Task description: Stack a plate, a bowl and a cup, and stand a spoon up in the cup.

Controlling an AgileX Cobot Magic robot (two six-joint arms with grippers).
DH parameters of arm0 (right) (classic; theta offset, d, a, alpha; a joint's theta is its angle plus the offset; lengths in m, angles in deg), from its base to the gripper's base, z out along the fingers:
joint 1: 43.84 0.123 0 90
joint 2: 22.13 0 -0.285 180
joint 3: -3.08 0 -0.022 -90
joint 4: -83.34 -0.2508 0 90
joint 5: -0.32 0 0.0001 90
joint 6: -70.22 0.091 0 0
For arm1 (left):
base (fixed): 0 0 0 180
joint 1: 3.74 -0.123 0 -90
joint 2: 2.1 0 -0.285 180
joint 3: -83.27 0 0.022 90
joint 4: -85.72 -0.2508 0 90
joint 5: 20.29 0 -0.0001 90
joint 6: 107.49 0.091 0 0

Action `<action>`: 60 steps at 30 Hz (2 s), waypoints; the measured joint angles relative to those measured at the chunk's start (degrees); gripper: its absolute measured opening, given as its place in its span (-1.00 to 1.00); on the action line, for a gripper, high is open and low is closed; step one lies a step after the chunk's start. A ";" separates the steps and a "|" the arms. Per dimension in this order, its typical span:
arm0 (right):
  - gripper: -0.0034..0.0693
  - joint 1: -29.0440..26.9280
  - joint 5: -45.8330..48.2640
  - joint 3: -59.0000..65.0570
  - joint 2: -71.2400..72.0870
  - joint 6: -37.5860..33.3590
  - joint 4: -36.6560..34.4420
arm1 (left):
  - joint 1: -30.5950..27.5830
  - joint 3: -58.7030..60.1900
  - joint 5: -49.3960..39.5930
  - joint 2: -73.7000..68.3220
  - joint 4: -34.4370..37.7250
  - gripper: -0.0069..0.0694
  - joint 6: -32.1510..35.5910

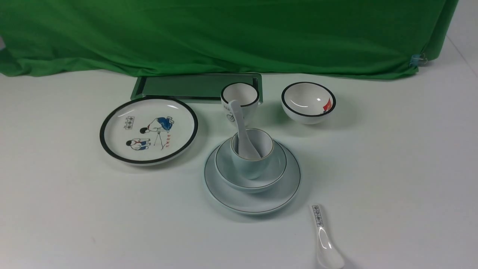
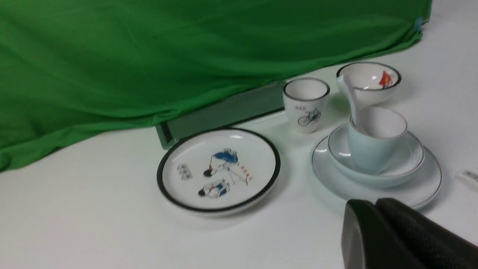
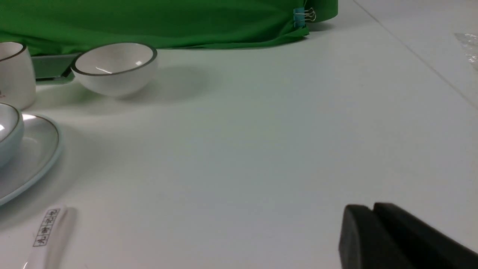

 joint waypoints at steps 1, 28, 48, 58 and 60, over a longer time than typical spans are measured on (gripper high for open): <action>-0.70 0.00 0.00 0.00 0.00 0.00 0.00 | -0.37 0.73 2.64 -0.05 0.26 -0.90 0.90; -0.49 0.00 0.19 0.00 0.04 0.00 0.00 | -27.93 28.97 20.73 8.26 14.03 -0.90 3.63; -0.38 0.00 0.19 0.00 0.04 0.00 0.00 | -27.93 28.97 20.97 8.26 9.98 -0.90 3.63; -0.32 0.00 0.19 0.00 0.04 0.00 0.00 | -27.93 28.97 20.97 8.26 9.82 -0.90 3.57; -0.31 0.00 0.19 0.00 0.04 0.00 0.00 | -27.93 28.97 20.97 8.26 9.82 -0.90 3.57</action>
